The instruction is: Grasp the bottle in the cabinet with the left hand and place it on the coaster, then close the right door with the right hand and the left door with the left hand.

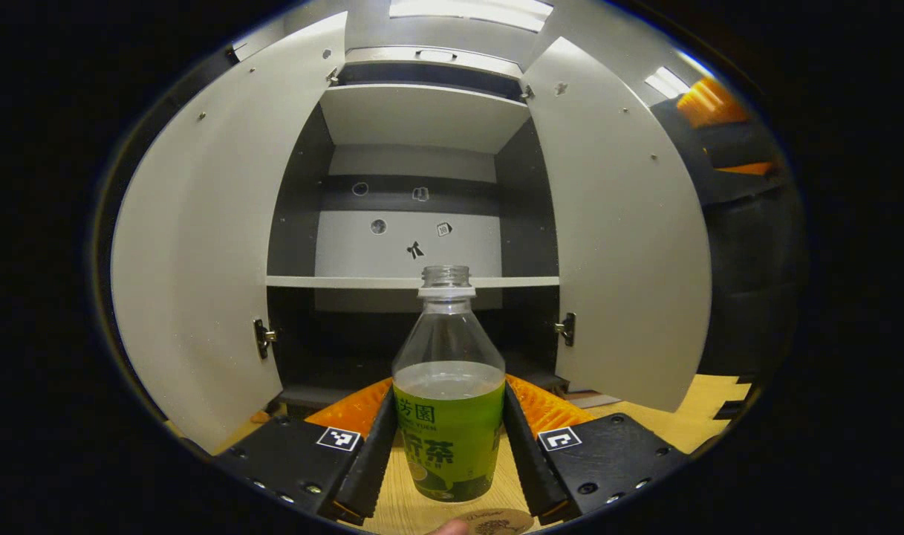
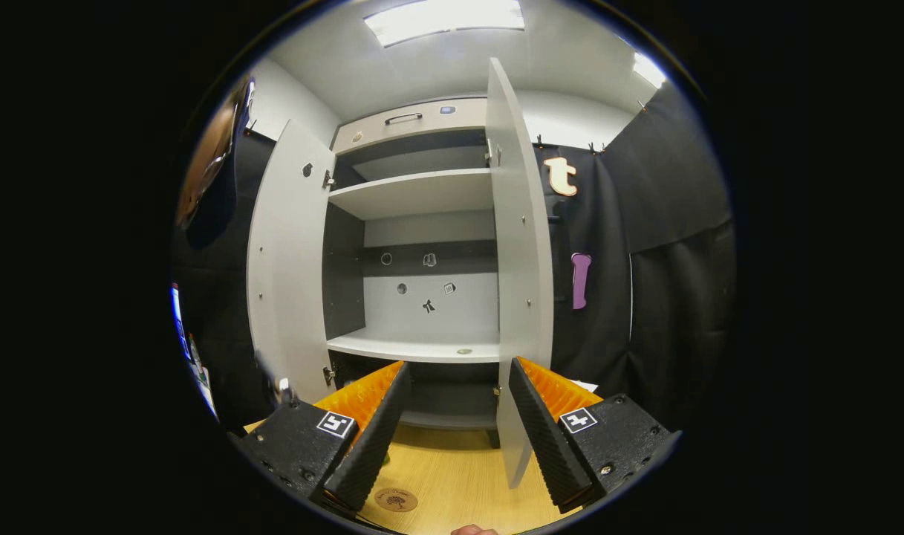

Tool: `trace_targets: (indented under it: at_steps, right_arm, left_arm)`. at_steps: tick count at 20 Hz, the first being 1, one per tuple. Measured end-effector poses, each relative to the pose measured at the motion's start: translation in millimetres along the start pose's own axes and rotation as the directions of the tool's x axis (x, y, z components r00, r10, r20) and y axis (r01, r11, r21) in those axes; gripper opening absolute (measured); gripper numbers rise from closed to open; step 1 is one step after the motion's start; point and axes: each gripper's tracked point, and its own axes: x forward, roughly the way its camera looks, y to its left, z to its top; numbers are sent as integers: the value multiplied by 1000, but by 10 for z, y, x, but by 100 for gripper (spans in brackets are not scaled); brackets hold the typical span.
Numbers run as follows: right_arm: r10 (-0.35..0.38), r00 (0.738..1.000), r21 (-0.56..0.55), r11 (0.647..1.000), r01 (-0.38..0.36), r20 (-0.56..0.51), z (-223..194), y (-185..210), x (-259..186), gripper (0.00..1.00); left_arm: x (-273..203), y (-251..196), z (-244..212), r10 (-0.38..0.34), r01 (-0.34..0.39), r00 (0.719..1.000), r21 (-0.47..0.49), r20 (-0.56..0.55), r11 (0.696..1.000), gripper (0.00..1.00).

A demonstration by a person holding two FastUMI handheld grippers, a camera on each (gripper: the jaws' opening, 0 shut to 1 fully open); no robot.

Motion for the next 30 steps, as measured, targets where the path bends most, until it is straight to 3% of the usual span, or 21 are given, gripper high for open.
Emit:
trace_targets:
  at_steps: [8,13,17,20,24,25,27,30]
  right_arm:
    - [-11,998,-15,1000,10,-69,-120,30,38,83]
    - [-18,996,-19,1000,17,-93,-193,45,55,83]
    - [-24,993,-20,1000,22,-112,-266,39,54,83]
    - [-22,991,-8,1000,21,-135,-343,52,42,83]
    - [-22,991,-11,1000,21,-134,-341,48,41,83]
    - [-20,991,-12,1000,19,-133,-340,50,40,83]
    - [-17,991,-12,1000,16,-135,-354,65,29,83]
    - [-15,991,-11,1000,14,-134,-357,69,9,83]
  left_arm:
    - [-305,-309,-531,-5,5,1000,27,-20,1000,72]
    - [-384,-361,-737,-24,23,999,-17,-47,1000,71]
    - [-363,-270,-781,6,-7,1000,-31,-30,1000,71]
    - [-370,-312,-775,-10,10,1000,-3,-19,1000,72]
    - [-402,-395,-805,-38,38,999,3,-36,999,78]
    - [-411,-399,-813,-36,36,999,6,-37,999,88]
    - [-425,-405,-813,-40,40,998,5,-41,999,95]
    - [-475,-357,-732,-31,31,999,-2,-36,1000,95]
